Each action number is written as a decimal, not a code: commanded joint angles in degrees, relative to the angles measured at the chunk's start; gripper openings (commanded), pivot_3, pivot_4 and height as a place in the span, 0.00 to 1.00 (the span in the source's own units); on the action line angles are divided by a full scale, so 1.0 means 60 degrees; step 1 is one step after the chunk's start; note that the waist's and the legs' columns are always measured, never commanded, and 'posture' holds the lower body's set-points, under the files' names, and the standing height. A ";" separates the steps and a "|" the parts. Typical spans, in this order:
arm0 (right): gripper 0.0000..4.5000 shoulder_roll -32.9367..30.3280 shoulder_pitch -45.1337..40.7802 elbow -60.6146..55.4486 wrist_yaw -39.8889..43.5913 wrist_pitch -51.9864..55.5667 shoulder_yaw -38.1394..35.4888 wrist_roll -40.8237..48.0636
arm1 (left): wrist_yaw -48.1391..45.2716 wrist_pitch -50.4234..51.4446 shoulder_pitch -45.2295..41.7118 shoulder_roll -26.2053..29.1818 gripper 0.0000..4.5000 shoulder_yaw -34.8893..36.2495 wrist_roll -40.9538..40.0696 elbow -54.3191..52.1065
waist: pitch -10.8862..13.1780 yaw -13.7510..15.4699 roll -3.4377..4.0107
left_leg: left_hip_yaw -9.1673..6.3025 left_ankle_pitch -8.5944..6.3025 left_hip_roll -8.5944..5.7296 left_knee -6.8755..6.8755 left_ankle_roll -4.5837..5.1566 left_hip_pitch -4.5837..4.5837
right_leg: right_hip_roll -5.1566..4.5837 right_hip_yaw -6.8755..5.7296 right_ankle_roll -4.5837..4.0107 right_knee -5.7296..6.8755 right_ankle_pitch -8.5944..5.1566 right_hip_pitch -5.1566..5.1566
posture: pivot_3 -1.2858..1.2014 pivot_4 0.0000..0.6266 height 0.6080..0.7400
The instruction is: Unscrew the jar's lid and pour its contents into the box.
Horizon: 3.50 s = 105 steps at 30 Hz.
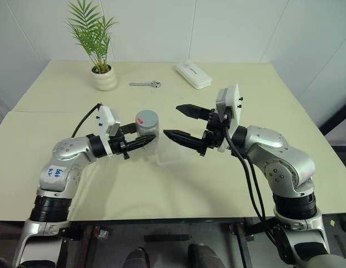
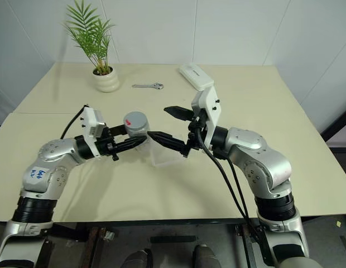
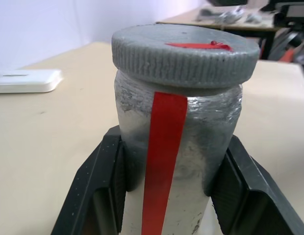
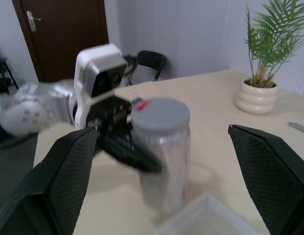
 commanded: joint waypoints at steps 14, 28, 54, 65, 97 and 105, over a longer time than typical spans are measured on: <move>1.00 0.0479 -0.0723 0.0480 -0.0469 -0.0344 0.0554 -0.1012 | -0.0383 0.1021 -0.0461 -0.0618 0.42 -0.0094 -0.0142 -0.0527 | 0.0000 -0.0014 0.0001 | -0.0002 -0.0002 -0.0001 -0.0001 0.0004 -0.0001 | 0.0001 0.0001 0.0005 0.0002 -0.0004 -0.0003 | 0.52 0.24 1.00; 0.96 0.0624 -0.0606 0.0683 -0.0363 -0.0311 0.0931 -0.1193 | -0.0570 0.1001 -0.0523 -0.0753 0.42 -0.0212 0.0102 -0.0376 | 0.0000 -0.0019 0.0001 | -0.0002 -0.0002 0.0000 -0.0002 0.0004 0.0000 | 0.0002 0.0001 0.0004 0.0004 -0.0005 -0.0003 | 0.52 0.24 1.00; 0.56 -0.1144 -0.1946 0.2267 0.5396 -0.0908 0.0906 0.0057 | -0.4055 0.0920 -0.1475 0.0066 0.42 -0.0222 -0.0590 0.0332 | 0.0006 -0.0059 0.0009 | -0.0002 -0.0010 -0.0001 -0.0002 0.0016 -0.0002 | 0.0005 0.0000 0.0009 -0.0010 -0.0011 0.0000 | 0.52 0.24 1.00; 0.95 -0.0575 -0.2252 0.2487 0.4809 -0.0791 0.0402 0.0352 | -0.3686 0.0796 -0.1220 0.0167 0.42 -0.0133 -0.0410 0.0194 | 0.0007 -0.0020 0.0011 | -0.0004 -0.0014 0.0000 0.0001 0.0019 -0.0006 | 0.0004 0.0000 0.0007 0.0007 -0.0023 -0.0010 | 0.52 0.24 1.00; 1.00 0.0301 -0.2268 0.2759 0.2474 -0.1415 0.0802 -0.1616 | -0.3101 0.0512 -0.1213 -0.0459 0.42 -0.0209 -0.0231 0.0250 | 0.0007 -0.0016 0.0012 | -0.0002 -0.0014 0.0000 0.0005 0.0019 -0.0009 | 0.0003 0.0000 0.0006 0.0014 -0.0024 -0.0014 | 0.52 0.24 1.00; 1.00 -0.0420 -0.2353 0.3447 0.2819 -0.1622 0.0239 -0.1525 | -0.3046 0.0498 -0.1164 -0.0423 0.42 -0.0186 -0.0250 0.0231 | 0.0007 -0.0015 0.0012 | -0.0002 -0.0014 0.0000 0.0005 0.0019 -0.0010 | 0.0003 0.0000 0.0006 0.0014 -0.0024 -0.0014 | 0.52 0.24 1.00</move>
